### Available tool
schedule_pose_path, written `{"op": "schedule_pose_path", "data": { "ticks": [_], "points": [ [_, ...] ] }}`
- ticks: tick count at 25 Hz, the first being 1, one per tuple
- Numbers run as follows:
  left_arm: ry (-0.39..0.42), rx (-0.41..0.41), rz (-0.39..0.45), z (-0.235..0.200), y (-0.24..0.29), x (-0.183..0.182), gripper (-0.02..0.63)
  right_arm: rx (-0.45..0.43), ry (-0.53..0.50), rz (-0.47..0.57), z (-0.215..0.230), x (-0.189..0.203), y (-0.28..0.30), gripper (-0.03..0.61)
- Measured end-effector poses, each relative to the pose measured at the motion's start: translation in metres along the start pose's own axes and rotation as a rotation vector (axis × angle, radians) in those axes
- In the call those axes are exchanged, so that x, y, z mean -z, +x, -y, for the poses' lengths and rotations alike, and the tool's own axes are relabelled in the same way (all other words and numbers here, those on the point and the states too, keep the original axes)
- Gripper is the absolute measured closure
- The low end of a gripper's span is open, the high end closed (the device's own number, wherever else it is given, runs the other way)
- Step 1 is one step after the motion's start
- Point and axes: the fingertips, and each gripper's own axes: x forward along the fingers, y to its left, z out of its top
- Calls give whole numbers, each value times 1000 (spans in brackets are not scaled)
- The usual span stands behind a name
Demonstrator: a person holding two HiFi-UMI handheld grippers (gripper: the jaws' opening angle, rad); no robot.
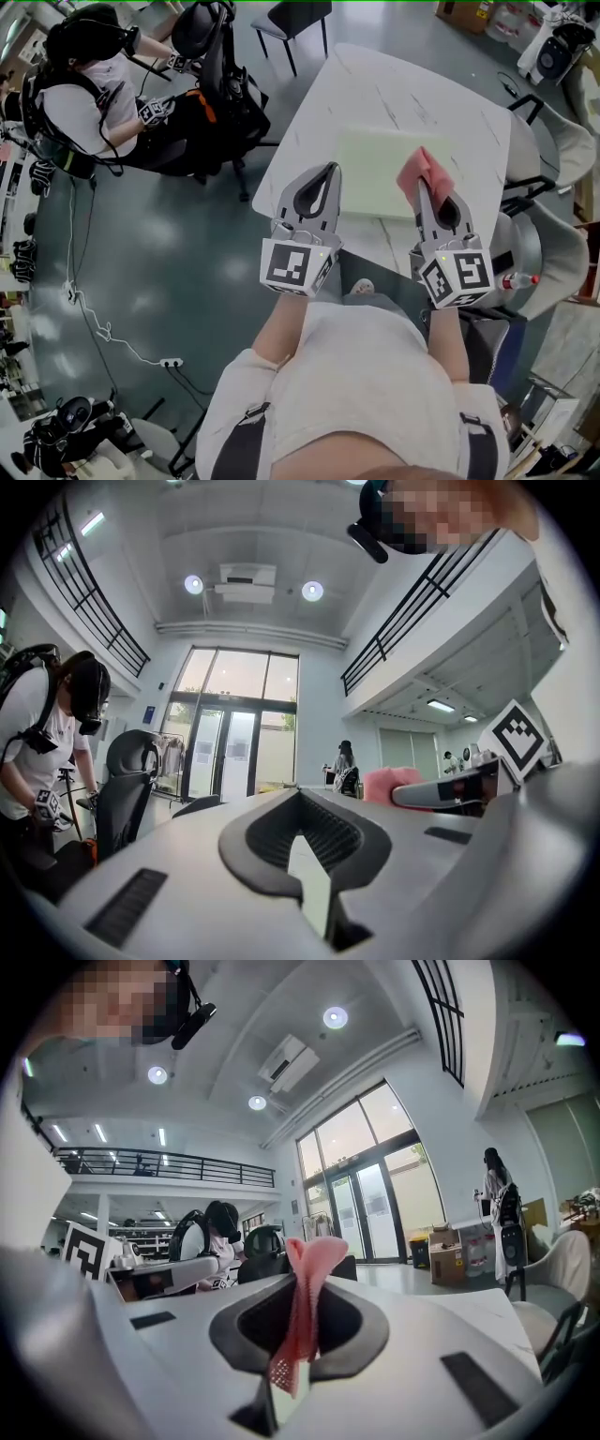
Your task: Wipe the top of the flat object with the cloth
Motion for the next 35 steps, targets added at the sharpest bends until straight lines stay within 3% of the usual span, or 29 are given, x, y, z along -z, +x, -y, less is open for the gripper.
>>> {"op": "schedule_pose_path", "data": {
  "ticks": [6, 13, 22, 29, 35],
  "points": [
    [-32, 24, -4, -40, 33, 7, 601, 22, 19, -37, 1, 8, 52, 543],
    [-26, 70, -70, -95, 72, 25, 601, 51, 38, -118, 0, 26, 126, 543],
    [-85, 131, -140, -154, 120, 59, 601, 53, 123, -333, -3, 90, 214, 543],
    [-127, 157, -187, -176, 138, 85, 601, 77, 189, -519, 3, 155, 242, 543],
    [-157, 174, -176, -188, 149, 95, 601, 107, 172, -663, 10, 192, 256, 543]
  ]
}}
